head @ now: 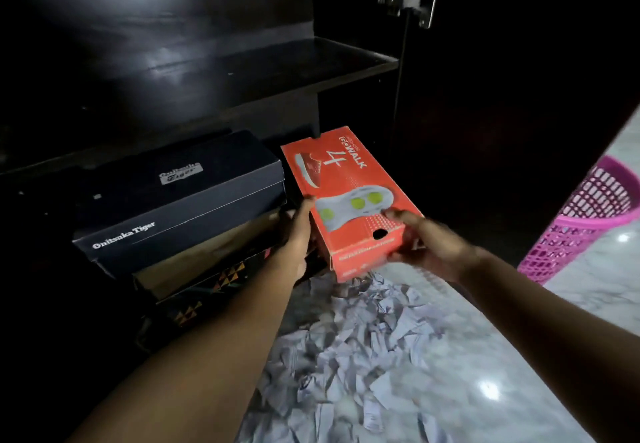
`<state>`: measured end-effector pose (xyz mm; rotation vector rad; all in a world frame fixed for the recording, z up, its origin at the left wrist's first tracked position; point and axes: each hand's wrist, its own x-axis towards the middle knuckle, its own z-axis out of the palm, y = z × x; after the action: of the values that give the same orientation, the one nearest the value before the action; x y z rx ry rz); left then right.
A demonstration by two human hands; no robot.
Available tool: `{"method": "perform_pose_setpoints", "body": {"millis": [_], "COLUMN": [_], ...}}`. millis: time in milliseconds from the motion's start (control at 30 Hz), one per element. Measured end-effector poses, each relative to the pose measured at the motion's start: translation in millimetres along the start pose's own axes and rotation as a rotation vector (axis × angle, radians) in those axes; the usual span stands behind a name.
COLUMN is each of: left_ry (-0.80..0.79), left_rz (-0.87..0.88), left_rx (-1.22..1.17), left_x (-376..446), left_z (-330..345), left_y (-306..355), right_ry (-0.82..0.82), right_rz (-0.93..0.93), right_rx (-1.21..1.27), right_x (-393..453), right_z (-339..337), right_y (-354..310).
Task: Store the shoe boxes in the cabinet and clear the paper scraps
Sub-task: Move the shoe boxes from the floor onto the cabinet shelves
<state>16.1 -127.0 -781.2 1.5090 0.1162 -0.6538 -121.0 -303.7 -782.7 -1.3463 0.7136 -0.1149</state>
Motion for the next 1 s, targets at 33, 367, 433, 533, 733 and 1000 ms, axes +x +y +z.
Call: {"method": "perform_pose_setpoints", "body": {"millis": [33, 367, 433, 533, 733, 1000], "left_ry": [0.018, 0.097, 0.123, 0.189, 0.099, -0.229], "left_rz": [0.008, 0.07, 0.096, 0.092, 0.081, 0.133], "left_rx": [0.025, -0.006, -0.014, 0.083, 0.242, 0.461], "left_x": [5, 21, 25, 63, -8, -71], "left_z": [-1, -1, 2, -6, 17, 81], "left_y": [-5, 5, 6, -22, -22, -37], "right_ry": [0.026, -0.007, 0.007, 0.078, 0.159, 0.108], "right_rz": [0.021, -0.02, -0.043, -0.082, -0.11, -0.198], "right_rx": [0.017, 0.135, 0.091, 0.077, -0.12, -0.345], "right_x": [16, 118, 127, 123, 59, -89], "right_z": [6, 67, 67, 64, 40, -47], "right_y": [-5, -28, -24, -17, -8, -5]}}
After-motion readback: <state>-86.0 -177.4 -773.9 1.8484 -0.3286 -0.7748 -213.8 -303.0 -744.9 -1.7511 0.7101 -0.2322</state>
